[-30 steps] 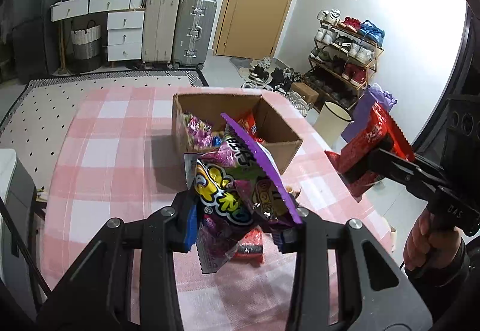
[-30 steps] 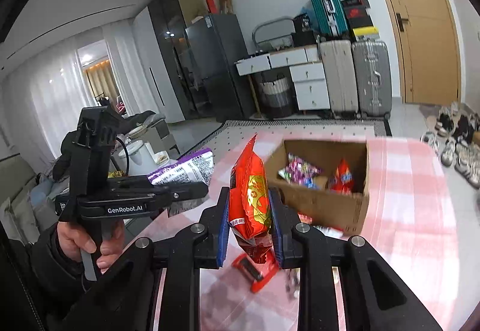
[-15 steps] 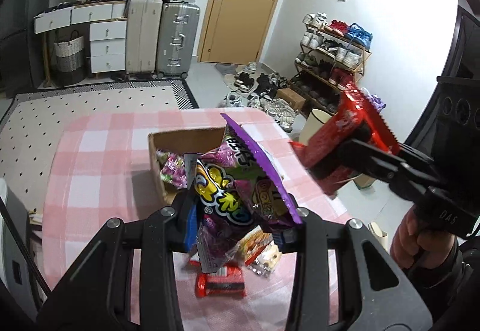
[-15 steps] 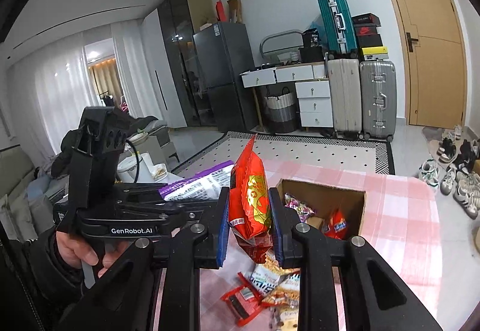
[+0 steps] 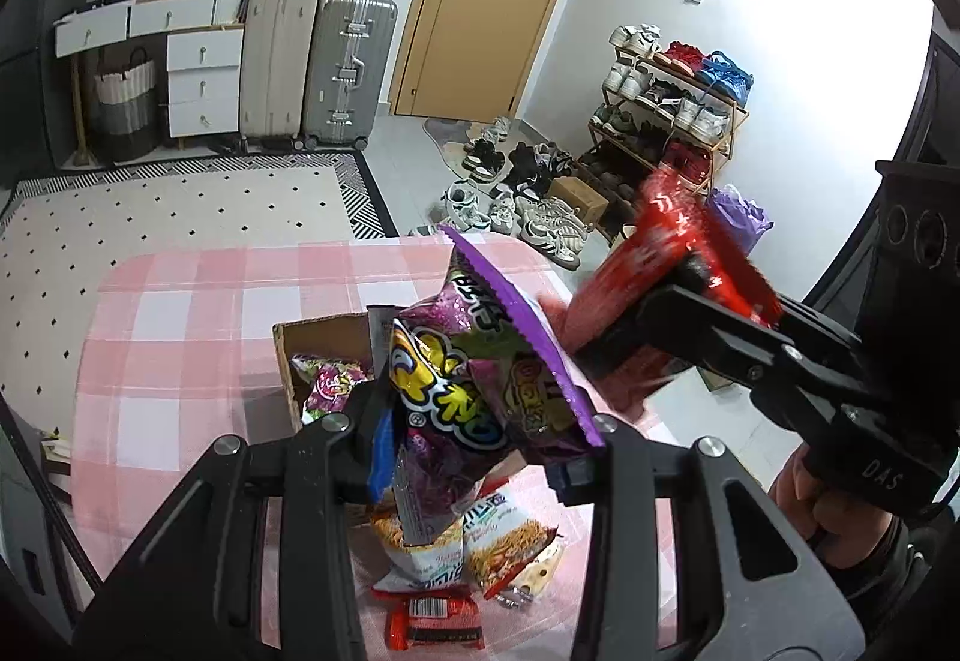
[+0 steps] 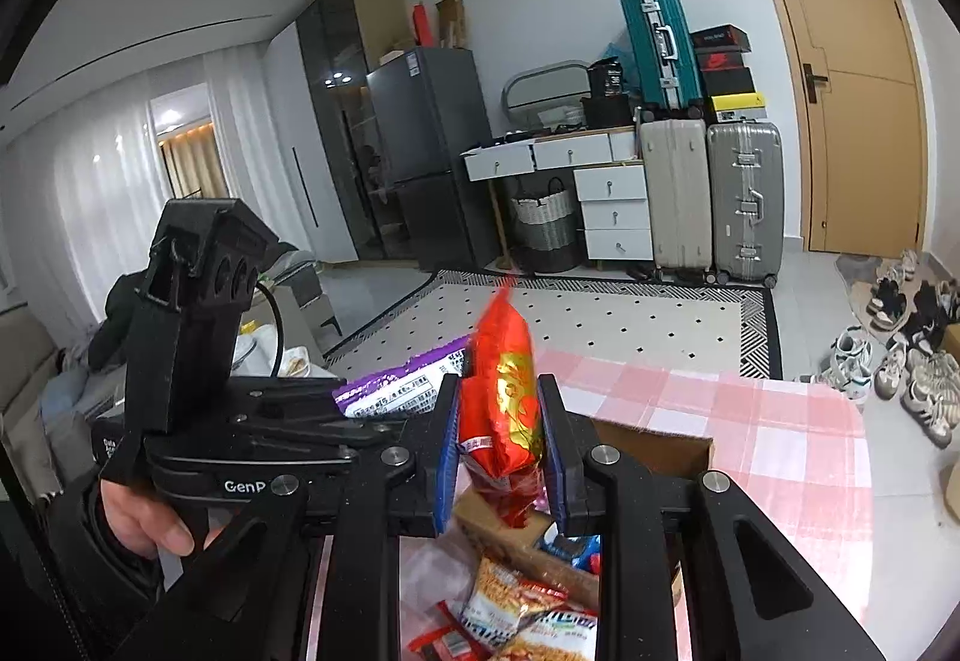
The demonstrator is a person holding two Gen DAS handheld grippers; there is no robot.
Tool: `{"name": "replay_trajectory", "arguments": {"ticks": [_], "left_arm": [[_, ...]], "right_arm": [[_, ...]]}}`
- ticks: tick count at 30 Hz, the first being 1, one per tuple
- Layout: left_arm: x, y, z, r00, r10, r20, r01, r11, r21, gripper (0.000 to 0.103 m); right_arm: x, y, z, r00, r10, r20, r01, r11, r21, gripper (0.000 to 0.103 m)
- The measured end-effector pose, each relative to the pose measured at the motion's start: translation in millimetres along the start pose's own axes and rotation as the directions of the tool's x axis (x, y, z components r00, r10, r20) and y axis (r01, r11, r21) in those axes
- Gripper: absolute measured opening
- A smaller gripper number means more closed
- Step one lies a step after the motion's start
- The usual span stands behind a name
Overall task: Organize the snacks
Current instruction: 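Lift both held bags and carry them over the cardboard box, then open both grippers to drop the bags into the box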
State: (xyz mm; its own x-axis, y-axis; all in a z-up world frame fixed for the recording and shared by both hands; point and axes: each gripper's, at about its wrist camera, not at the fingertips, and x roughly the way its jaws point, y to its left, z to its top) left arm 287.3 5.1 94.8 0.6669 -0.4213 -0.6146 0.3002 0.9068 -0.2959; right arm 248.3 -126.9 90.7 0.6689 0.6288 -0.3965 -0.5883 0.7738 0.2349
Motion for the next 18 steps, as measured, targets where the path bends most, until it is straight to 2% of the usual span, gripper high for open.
{"name": "replay_trajectory", "arguments": {"ticks": [8, 10, 13, 16, 18], "left_arm": [[48, 22, 17, 0.999, 0.015, -0.045, -0.016, 1.000, -0.023, 0.035], [68, 32, 16, 0.998, 0.013, -0.062, -0.016, 0.999, -0.050, 0.035], [98, 46, 8, 0.993, 0.015, -0.115, -0.024, 0.997, -0.070, 0.036], [123, 58, -2, 0.988, 0.038, -0.153, -0.048, 0.997, -0.061, 0.041], [131, 66, -7, 0.984, 0.048, -0.171, -0.064, 0.994, -0.086, 0.045]], "right_arm": [[36, -24, 8, 0.999, -0.028, -0.047, 0.028, 1.000, 0.001, 0.023], [51, -32, 0, 0.995, -0.056, -0.077, 0.057, 0.998, 0.008, 0.023], [67, -50, -15, 0.993, -0.050, -0.108, 0.056, 0.997, 0.056, 0.024], [78, -65, -27, 0.989, -0.063, -0.136, 0.075, 0.994, 0.079, 0.024], [80, -71, -34, 0.987, -0.072, -0.146, 0.086, 0.993, 0.087, 0.024]]}}
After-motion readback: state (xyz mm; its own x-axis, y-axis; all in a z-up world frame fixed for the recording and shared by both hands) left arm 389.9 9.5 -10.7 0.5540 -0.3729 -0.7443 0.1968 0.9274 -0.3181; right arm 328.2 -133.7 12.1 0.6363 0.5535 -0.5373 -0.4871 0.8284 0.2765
